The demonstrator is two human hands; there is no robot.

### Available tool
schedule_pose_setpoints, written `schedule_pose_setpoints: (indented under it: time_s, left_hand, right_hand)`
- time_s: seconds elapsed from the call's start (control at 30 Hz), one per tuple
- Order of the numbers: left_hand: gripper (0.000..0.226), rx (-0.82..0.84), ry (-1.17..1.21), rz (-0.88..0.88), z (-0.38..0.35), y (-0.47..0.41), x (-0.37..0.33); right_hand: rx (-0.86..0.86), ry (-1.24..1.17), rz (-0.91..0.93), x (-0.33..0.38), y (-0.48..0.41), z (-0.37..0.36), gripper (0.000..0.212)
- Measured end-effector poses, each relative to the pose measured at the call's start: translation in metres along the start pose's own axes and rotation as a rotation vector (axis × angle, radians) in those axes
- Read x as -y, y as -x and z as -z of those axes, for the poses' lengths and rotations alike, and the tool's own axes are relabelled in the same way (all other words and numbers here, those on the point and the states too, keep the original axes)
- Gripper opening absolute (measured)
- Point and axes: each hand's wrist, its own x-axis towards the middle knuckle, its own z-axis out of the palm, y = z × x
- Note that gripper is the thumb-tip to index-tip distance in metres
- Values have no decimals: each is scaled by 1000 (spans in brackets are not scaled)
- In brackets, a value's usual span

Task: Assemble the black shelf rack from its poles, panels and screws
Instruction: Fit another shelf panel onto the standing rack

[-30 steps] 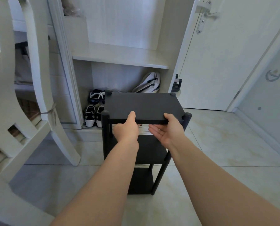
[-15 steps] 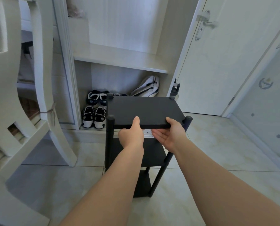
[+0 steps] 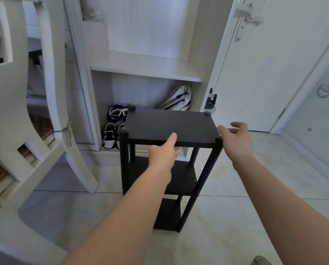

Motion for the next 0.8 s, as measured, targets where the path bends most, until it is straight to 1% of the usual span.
schedule_pose_setpoints:
  time_s: [0.03,0.07,0.1,0.17,0.27,0.37,0.43,0.5,0.53,0.57,0.63,0.7,0.73,0.8]
  left_hand:
    - [45,18,-27,-4,-5,1,1]
    - [41,29,-53,-7,-8,1,3]
    - [39,37,-74,-6,-12,1,3]
    - [34,42,-90,-3,-15,0,1]
    - [29,65,-73,-8,-12,-4,-5]
    - [24,39,-94,-98,-6,-8,-3]
    - [25,-30,-90,-186,-5,-10,-1]
    - [32,-81,-95,-242,-4,-10,1]
    - [32,-67,-102,-246,-4,-8,1]
    - [29,-25,-116,-233,-5,-5,2]
    - [24,119,-215,-183,-7,4,6]
    - [30,257,-339,-147,-11,11,13]
    - [33,279,-365,-144,-11,12,14]
    - [34,251,-357,-143,-7,13,11]
  right_hand:
    - [94,-58,-72,2,-3,-2,39]
    - [161,-103,-106,0,-7,-4,27]
    - [180,-121,-114,-1,-8,-6,18]
    - [178,-131,-102,-5,-8,-8,23]
    - [171,-201,-146,-7,-2,-6,16]
    - [130,-287,-183,-15,16,-8,17]
    - [179,-341,-225,-17,32,-9,14]
    - [279,-402,-295,-17,43,-7,19]
    - [309,-415,-317,-17,44,-4,20]
    - [304,-413,-329,-17,45,0,21]
    - [231,-418,-328,-19,42,7,23]
    - [194,-460,-323,-20,41,9,21]
    - [194,-482,-332,-19,41,8,19]
    - [202,-490,-354,-18,44,6,20]
